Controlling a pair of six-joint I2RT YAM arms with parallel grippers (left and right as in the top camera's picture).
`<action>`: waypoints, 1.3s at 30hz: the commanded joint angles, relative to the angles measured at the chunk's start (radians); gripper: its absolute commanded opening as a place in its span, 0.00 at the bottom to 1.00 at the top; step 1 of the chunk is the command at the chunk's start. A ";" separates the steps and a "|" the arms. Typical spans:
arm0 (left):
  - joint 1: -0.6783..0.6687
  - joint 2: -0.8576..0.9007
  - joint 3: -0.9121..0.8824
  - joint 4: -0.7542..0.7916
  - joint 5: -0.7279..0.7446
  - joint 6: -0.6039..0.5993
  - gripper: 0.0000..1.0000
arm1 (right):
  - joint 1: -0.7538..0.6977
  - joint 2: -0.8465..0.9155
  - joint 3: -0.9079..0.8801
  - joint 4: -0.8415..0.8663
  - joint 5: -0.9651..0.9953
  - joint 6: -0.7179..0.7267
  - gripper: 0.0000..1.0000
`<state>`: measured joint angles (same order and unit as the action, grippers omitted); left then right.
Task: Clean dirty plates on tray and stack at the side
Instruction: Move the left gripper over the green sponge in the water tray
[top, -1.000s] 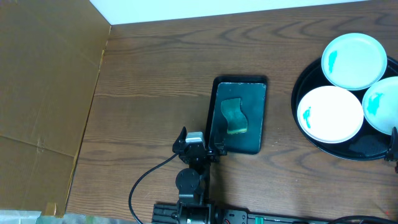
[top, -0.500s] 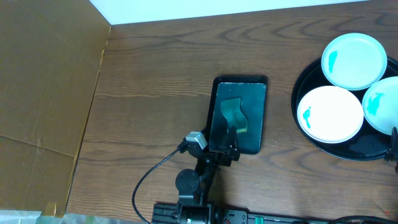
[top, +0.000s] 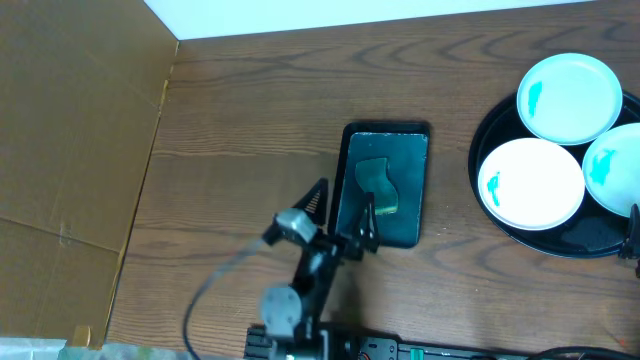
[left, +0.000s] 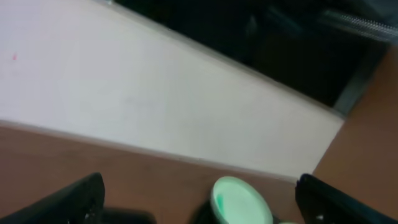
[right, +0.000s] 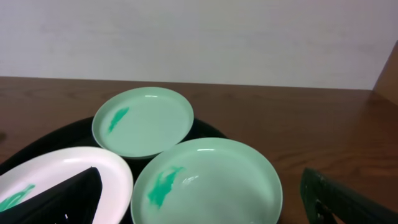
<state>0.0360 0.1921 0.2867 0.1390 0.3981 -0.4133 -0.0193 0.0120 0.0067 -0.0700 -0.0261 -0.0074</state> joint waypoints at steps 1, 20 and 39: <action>0.004 0.204 0.238 -0.182 -0.040 0.157 0.98 | 0.013 -0.005 0.000 -0.005 0.007 0.006 0.99; 0.004 1.077 0.699 -0.954 -0.378 -0.036 0.98 | 0.013 -0.005 0.000 -0.005 0.007 0.006 0.99; -0.024 1.352 0.699 -0.814 -0.062 0.067 0.98 | 0.013 -0.005 0.000 -0.005 0.006 0.006 0.99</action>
<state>0.0288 1.5318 0.9615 -0.6914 0.2737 -0.4198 -0.0193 0.0120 0.0067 -0.0704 -0.0257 -0.0074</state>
